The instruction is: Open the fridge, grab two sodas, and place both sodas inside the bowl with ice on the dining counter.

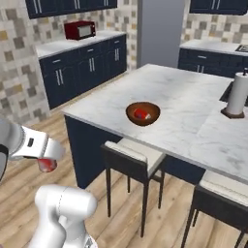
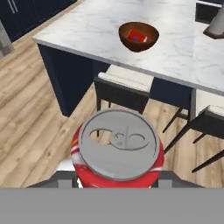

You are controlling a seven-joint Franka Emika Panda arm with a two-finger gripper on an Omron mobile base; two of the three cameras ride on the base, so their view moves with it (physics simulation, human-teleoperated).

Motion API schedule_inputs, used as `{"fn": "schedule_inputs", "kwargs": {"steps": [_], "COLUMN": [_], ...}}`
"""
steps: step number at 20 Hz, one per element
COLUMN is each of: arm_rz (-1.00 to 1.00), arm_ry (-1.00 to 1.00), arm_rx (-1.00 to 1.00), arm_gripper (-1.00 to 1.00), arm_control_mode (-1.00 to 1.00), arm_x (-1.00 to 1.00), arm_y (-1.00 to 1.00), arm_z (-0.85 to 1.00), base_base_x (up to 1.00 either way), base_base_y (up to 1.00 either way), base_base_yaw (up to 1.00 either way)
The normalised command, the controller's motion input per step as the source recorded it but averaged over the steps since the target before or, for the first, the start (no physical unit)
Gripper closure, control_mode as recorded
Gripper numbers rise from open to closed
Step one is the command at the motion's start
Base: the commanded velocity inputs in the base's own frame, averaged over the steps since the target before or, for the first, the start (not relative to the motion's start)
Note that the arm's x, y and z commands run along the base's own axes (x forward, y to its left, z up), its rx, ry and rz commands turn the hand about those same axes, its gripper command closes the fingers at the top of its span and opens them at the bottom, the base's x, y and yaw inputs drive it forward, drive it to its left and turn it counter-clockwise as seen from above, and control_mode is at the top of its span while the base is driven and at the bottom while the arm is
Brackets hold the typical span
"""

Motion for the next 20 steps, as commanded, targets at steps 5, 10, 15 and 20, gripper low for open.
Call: {"fn": "schedule_inputs", "kwargs": {"steps": [5,10,15,20], "arm_rz": [0.00,0.00,0.00,-0.09], "arm_ry": [0.00,0.00,0.00,0.03], "arm_rx": [0.00,0.00,0.00,-0.01], "arm_gripper": [1.00,1.00,1.00,1.00], "arm_control_mode": [1.00,1.00,1.00,-1.00], "arm_x": [0.00,0.00,0.00,0.40], "arm_y": [0.00,0.00,0.00,0.16], "arm_z": [0.00,0.00,0.00,0.00], "base_base_x": [1.00,0.78,0.65,0.56], "base_base_y": [0.25,0.02,0.03,0.30], "base_base_yaw": [-0.31,-0.39,-0.46,-0.20]}}
